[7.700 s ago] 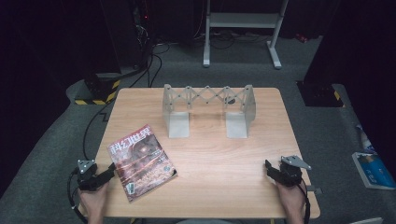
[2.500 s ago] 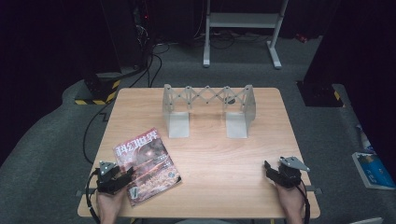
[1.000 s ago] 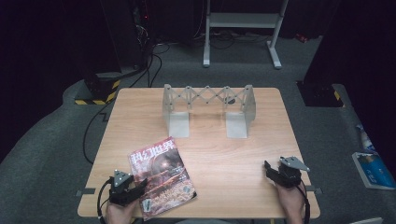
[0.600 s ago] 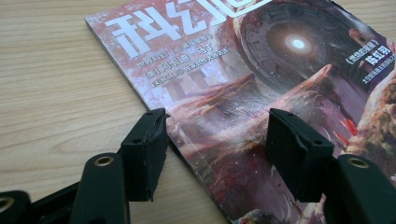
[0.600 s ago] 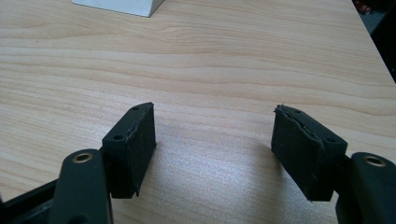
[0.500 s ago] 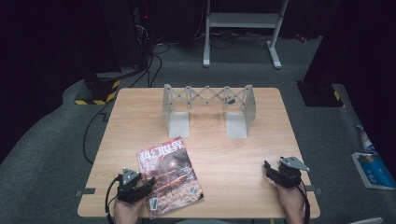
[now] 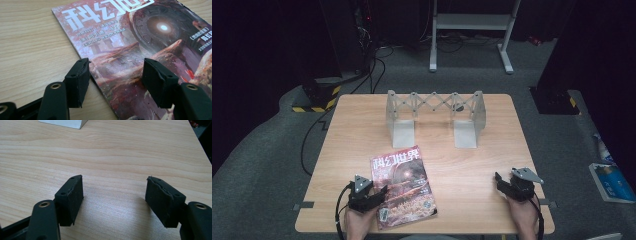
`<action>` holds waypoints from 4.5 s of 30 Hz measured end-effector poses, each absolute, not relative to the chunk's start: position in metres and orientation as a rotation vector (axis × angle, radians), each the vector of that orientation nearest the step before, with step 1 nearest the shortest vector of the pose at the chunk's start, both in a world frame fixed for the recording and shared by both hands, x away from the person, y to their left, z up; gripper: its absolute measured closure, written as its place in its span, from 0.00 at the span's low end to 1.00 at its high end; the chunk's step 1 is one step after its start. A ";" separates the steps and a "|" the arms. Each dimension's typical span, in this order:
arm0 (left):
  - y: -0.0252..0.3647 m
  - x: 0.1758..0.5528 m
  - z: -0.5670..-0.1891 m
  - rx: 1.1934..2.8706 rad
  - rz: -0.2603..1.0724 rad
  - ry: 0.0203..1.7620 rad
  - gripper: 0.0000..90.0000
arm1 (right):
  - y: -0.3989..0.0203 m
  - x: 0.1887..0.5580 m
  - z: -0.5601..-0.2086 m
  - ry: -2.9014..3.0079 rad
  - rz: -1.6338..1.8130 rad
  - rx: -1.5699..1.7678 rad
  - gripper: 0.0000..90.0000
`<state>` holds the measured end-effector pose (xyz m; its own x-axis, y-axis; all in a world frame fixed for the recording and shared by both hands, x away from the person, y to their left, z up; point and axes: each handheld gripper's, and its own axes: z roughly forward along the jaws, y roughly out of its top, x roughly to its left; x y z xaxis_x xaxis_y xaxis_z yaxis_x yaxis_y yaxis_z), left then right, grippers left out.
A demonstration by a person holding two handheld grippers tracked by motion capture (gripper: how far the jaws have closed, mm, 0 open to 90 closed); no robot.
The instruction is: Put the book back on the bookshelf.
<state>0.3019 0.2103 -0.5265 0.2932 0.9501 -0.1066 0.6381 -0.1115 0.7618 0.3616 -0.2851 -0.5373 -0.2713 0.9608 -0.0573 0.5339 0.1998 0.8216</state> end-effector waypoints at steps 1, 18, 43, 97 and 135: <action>0.209 0.303 -0.526 1.835 0.544 1.428 0.43 | -0.285 0.362 -0.537 1.894 0.942 1.390 0.34; 0.187 0.321 -0.525 1.865 0.524 1.398 0.43 | -0.285 0.362 -0.537 1.894 0.943 1.395 0.34; 0.151 0.344 -0.527 1.888 0.503 1.318 0.44 | -0.240 0.347 -0.517 2.109 1.131 1.363 0.51; 0.124 0.353 -0.525 1.936 0.480 1.275 0.42 | -0.149 0.378 -0.513 2.397 1.078 1.414 0.52; 0.127 0.349 -0.533 1.916 0.483 1.178 0.31 | -0.162 0.389 -0.506 2.409 0.991 1.423 0.49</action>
